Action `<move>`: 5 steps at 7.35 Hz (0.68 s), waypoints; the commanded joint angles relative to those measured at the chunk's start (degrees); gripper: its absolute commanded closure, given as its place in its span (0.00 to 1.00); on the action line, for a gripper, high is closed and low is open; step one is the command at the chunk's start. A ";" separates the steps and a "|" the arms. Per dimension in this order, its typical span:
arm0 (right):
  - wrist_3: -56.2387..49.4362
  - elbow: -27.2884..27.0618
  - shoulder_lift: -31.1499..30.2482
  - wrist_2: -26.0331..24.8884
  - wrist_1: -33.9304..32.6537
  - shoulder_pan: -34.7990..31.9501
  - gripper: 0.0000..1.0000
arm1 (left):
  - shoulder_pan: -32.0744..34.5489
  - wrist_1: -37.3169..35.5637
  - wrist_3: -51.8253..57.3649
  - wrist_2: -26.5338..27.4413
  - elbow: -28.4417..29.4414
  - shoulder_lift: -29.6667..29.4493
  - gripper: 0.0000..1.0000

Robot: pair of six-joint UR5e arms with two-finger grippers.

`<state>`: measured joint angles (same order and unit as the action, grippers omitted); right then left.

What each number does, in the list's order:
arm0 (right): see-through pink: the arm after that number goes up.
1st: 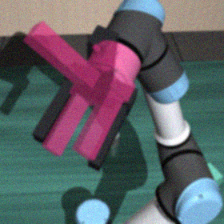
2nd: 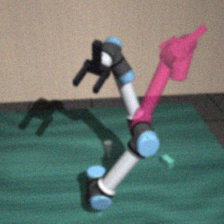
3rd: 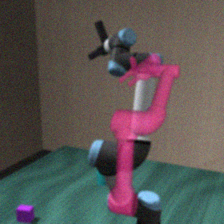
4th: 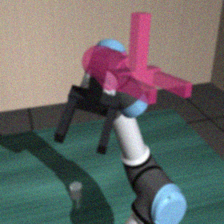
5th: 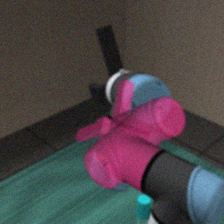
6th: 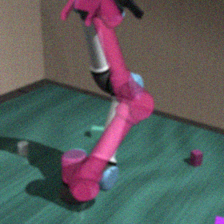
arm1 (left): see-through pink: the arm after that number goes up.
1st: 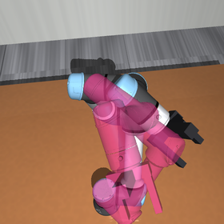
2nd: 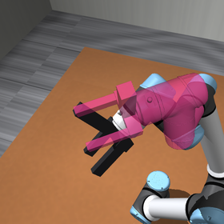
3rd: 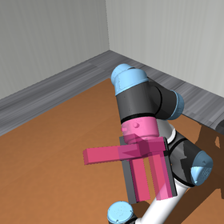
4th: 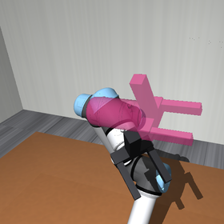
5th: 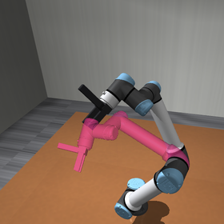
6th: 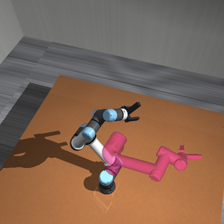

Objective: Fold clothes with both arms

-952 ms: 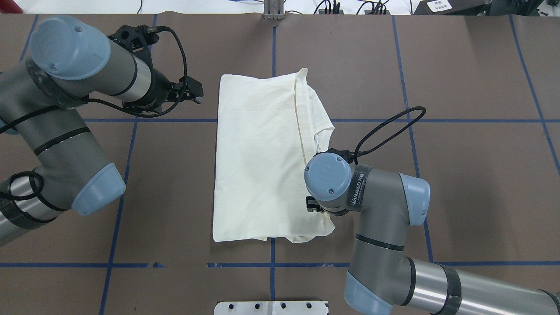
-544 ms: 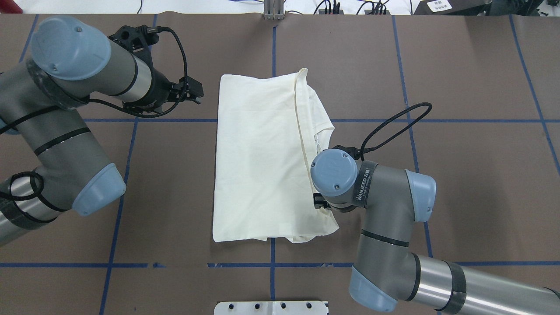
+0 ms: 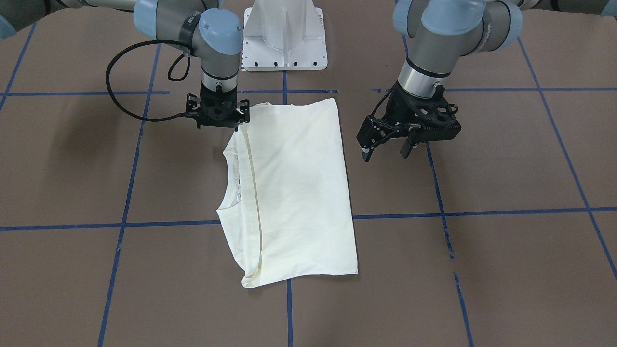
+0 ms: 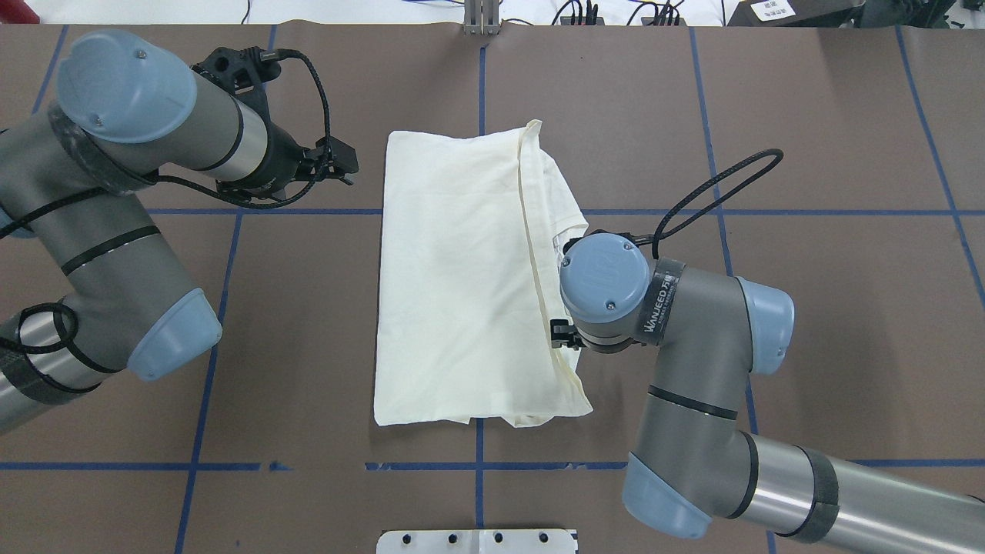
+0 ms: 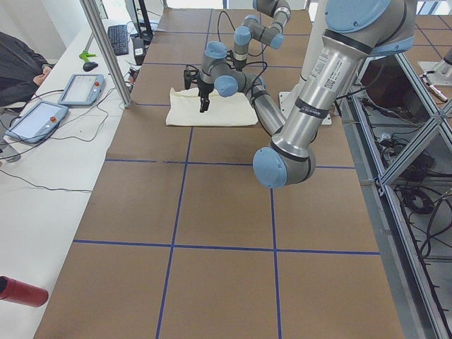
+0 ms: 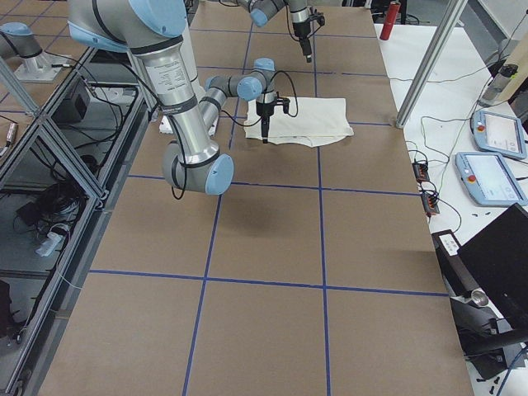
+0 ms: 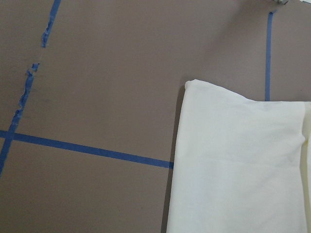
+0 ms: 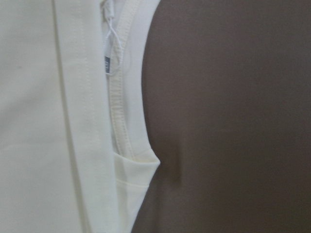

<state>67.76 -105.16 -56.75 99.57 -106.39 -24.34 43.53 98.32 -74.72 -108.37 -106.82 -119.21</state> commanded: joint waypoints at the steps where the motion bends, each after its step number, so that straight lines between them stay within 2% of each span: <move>1: -1.22 2.22 1.82 -0.08 2.84 0.08 0.00 | -0.02 0.03 0.02 0.00 0.12 0.21 0.00; 2: -1.14 4.85 1.82 0.01 4.60 0.43 0.00 | -0.11 0.20 -0.07 0.00 0.12 0.56 0.00; 5: -1.14 6.89 1.73 0.19 4.79 0.78 0.00 | -0.11 0.47 0.02 0.00 0.12 0.65 0.00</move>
<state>66.59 -99.24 -55.00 99.68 -101.78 -23.58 43.42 98.71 -74.74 -108.37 -106.70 -118.61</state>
